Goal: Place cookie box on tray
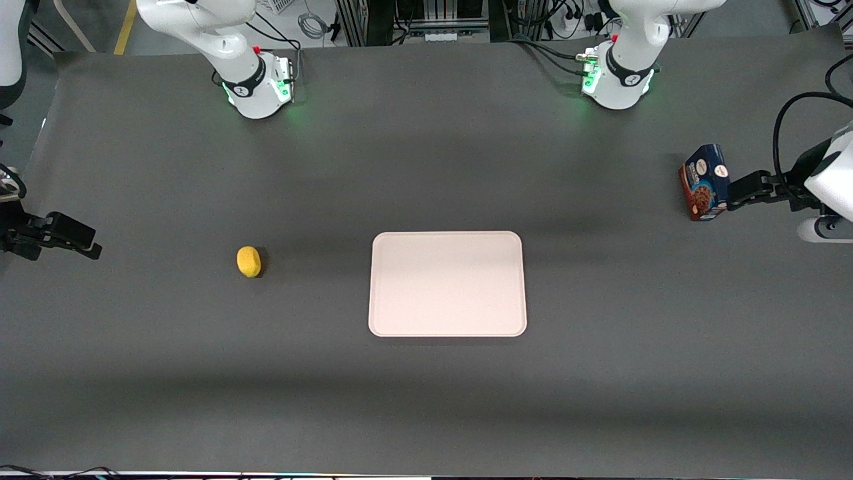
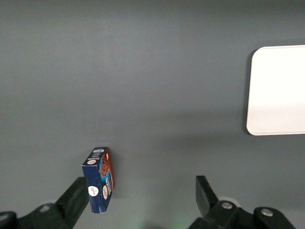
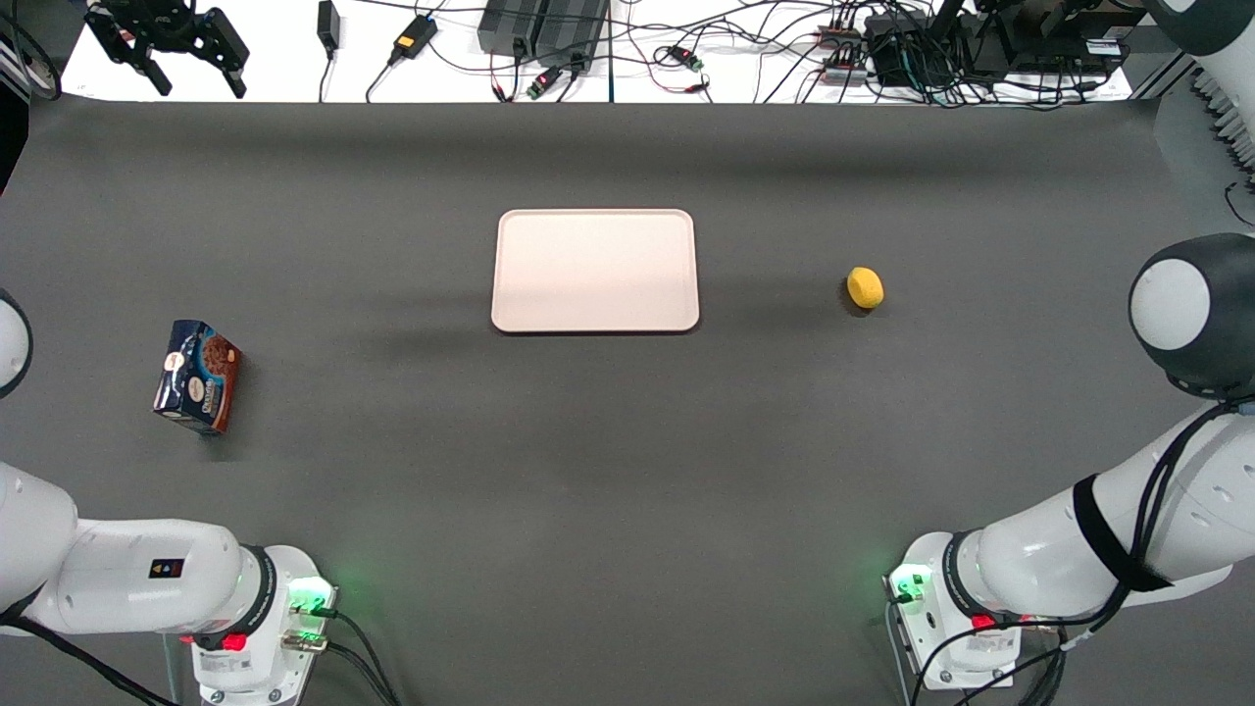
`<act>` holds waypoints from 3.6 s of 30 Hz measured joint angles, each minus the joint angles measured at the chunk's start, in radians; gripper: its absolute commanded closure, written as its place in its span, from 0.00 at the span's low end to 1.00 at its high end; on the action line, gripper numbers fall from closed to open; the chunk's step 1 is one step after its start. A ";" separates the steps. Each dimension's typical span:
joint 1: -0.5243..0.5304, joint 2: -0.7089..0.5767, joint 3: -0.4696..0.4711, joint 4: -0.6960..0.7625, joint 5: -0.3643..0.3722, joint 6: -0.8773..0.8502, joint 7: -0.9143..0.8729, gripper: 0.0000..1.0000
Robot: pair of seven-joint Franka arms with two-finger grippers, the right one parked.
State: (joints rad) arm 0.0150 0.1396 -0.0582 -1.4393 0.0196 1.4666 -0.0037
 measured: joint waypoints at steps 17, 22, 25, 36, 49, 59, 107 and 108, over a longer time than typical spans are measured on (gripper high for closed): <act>-0.001 0.020 -0.001 0.000 -0.001 -0.035 0.009 0.00; 0.000 0.016 0.001 0.011 -0.001 -0.084 0.009 0.00; 0.002 0.011 0.004 0.018 -0.001 -0.096 0.009 0.00; 0.004 0.005 0.005 0.028 0.000 -0.097 0.009 0.00; 0.019 0.004 0.022 0.028 0.012 -0.125 0.008 0.00; 0.038 0.001 0.176 0.028 0.014 -0.120 0.015 0.00; 0.039 -0.284 0.302 -0.740 0.076 0.432 0.148 0.00; 0.039 -0.284 0.302 -0.756 0.076 0.442 0.150 0.00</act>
State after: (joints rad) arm 0.0538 -0.1449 0.2433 -2.1951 0.0954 1.9089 0.1468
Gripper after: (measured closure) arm 0.000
